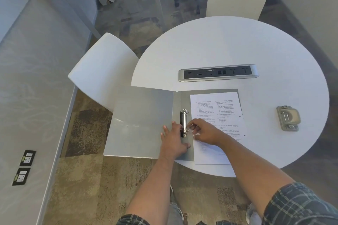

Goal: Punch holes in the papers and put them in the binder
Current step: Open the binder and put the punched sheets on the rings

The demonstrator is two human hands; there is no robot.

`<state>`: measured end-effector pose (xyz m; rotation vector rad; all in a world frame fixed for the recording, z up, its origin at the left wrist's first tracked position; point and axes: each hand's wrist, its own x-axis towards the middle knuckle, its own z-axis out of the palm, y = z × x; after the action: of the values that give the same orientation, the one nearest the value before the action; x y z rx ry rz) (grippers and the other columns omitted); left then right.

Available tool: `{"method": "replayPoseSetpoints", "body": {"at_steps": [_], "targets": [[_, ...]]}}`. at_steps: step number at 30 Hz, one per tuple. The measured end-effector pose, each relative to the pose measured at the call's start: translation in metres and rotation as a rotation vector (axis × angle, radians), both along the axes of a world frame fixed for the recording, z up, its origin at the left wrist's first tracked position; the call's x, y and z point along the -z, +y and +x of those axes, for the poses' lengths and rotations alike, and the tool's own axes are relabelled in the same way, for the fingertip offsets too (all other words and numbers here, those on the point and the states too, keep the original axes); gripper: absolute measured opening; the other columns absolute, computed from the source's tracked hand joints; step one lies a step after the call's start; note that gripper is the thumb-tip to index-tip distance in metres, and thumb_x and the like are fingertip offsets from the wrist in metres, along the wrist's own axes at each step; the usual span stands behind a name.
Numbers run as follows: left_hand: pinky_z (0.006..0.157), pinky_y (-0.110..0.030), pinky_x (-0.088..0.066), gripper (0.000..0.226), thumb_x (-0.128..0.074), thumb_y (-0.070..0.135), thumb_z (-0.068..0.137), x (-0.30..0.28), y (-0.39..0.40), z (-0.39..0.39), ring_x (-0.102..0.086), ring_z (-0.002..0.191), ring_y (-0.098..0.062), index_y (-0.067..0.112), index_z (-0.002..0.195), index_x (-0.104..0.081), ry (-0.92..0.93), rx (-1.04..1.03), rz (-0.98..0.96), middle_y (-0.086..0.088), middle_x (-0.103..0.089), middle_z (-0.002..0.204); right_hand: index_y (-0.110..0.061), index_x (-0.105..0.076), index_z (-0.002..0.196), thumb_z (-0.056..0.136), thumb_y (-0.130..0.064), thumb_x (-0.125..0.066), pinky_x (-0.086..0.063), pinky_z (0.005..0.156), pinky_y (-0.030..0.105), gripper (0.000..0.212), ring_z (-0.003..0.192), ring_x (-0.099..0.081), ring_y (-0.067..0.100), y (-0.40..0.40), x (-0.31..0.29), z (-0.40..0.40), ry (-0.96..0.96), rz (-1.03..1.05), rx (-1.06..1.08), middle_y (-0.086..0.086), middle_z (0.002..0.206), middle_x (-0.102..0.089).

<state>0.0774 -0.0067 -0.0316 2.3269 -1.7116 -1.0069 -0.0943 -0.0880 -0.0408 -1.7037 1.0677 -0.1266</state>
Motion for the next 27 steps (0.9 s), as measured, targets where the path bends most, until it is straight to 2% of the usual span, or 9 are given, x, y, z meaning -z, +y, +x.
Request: {"method": "replayPoseSetpoints", "body": {"at_steps": [2,4,6,8,11,15,21,24,27], "targets": [[0.115,-0.059,-0.032,0.054,-0.068,0.036,0.087,-0.001,0.006,-0.01,-0.044,0.133,-0.032,0.021,0.132,-0.042,-0.068,0.008,-0.164,-0.004,-0.05,0.139,-0.024,-0.063,0.113,0.08,-0.003,-0.075,-0.054,0.083,0.029,0.041,0.089,-0.063,0.01,0.001,0.0,-0.012,-0.02,-0.09,0.17,-0.002,0.107,-0.059],[0.104,-0.048,-0.047,0.041,-0.062,0.028,0.09,-0.002,0.013,-0.021,-0.058,0.113,-0.024,0.015,0.128,-0.052,-0.093,0.018,-0.383,-0.002,-0.06,0.123,-0.021,-0.062,0.119,0.079,-0.012,-0.08,-0.054,0.09,0.036,0.045,0.098,-0.061,0.014,0.002,0.002,-0.027,0.062,-0.238,0.336,-0.002,0.115,-0.056],[0.092,-0.038,-0.055,0.027,-0.067,0.02,0.089,-0.005,0.018,-0.032,-0.062,0.098,-0.018,0.016,0.114,-0.06,-0.131,0.055,-0.548,0.002,-0.066,0.107,-0.019,-0.059,0.127,0.076,-0.027,-0.085,-0.049,0.098,0.041,0.057,0.113,-0.056,0.021,0.004,0.003,-0.043,0.244,-0.353,0.481,0.0,0.127,-0.053],[0.084,-0.034,-0.057,0.024,-0.074,0.019,0.086,-0.006,0.018,-0.041,-0.065,0.093,-0.017,0.017,0.108,-0.065,-0.155,0.12,-0.569,0.003,-0.069,0.101,-0.017,-0.055,0.132,0.075,-0.043,-0.084,-0.045,0.1,0.042,0.069,0.119,-0.053,0.026,0.007,0.0,-0.057,0.485,-0.431,0.567,0.004,0.132,-0.053],[0.09,-0.037,-0.053,0.044,-0.077,0.03,0.084,-0.006,0.017,-0.054,-0.064,0.103,-0.022,0.015,0.124,-0.063,-0.189,0.201,-0.442,0.0,-0.069,0.114,-0.012,-0.051,0.134,0.077,-0.062,-0.074,-0.044,0.094,0.043,0.078,0.118,-0.054,0.03,0.017,-0.004,-0.069,0.72,-0.422,0.669,0.008,0.132,-0.055],[0.111,-0.042,-0.034,0.08,-0.073,0.048,0.086,-0.009,0.013,-0.063,-0.042,0.137,-0.027,0.015,0.151,-0.039,-0.302,0.267,-0.209,-0.004,-0.048,0.148,-0.007,-0.051,0.128,0.075,-0.068,-0.072,-0.045,0.091,0.044,0.083,0.113,-0.056,0.033,0.027,-0.005,-0.07,0.774,-0.362,0.783,0.013,0.125,-0.058],[0.122,-0.05,-0.015,0.087,-0.07,0.052,0.088,-0.012,0.005,-0.073,-0.014,0.154,-0.033,0.019,0.157,-0.028,-0.314,0.247,-0.041,-0.005,-0.03,0.164,-0.009,-0.051,0.129,0.07,-0.062,-0.081,-0.045,0.098,0.047,0.085,0.119,-0.055,0.035,0.019,-0.013,-0.075,0.687,-0.136,0.905,0.015,0.126,-0.057],[0.123,-0.048,-0.014,0.084,-0.074,0.051,0.086,-0.014,0.005,-0.074,-0.012,0.154,-0.032,0.021,0.153,-0.034,-0.26,0.198,-0.047,-0.004,-0.032,0.164,-0.013,-0.051,0.133,0.07,-0.054,-0.085,-0.043,0.102,0.047,0.082,0.122,-0.056,0.035,0.011,-0.014,-0.088,0.535,0.027,1.021,0.012,0.129,-0.058],[0.12,-0.047,-0.016,0.078,-0.076,0.049,0.084,-0.016,0.006,-0.074,-0.014,0.154,-0.031,0.021,0.148,-0.041,-0.211,0.149,-0.068,-0.002,-0.04,0.16,-0.012,-0.06,0.125,0.073,-0.04,-0.088,-0.05,0.095,0.044,0.066,0.112,-0.063,0.032,0.012,-0.016,-0.097,0.432,0.05,1.073,0.01,0.123,-0.065]]}}
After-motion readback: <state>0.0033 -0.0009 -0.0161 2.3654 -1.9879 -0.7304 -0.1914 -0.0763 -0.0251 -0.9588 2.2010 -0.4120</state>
